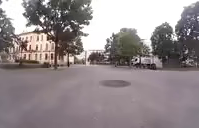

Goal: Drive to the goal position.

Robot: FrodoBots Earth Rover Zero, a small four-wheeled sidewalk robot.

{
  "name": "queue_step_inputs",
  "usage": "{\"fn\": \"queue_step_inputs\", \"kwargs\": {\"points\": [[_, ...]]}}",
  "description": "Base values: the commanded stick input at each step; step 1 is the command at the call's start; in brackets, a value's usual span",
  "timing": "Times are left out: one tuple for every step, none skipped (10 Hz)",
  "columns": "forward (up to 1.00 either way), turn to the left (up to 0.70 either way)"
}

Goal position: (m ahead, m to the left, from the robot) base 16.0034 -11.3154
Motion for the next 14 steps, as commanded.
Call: {"fn": "queue_step_inputs", "kwargs": {"points": [[0.6,0.0],[0.6,0.0],[0.6,0.0],[0.6,0.0],[0.6,0.0],[0.6,0.0],[0.6,0.0],[0.6,0.0],[0.6,0.0],[0.6,0.0],[0.6,0.0],[0.6,0.0],[0.6,0.0],[0.6,0.0]]}}
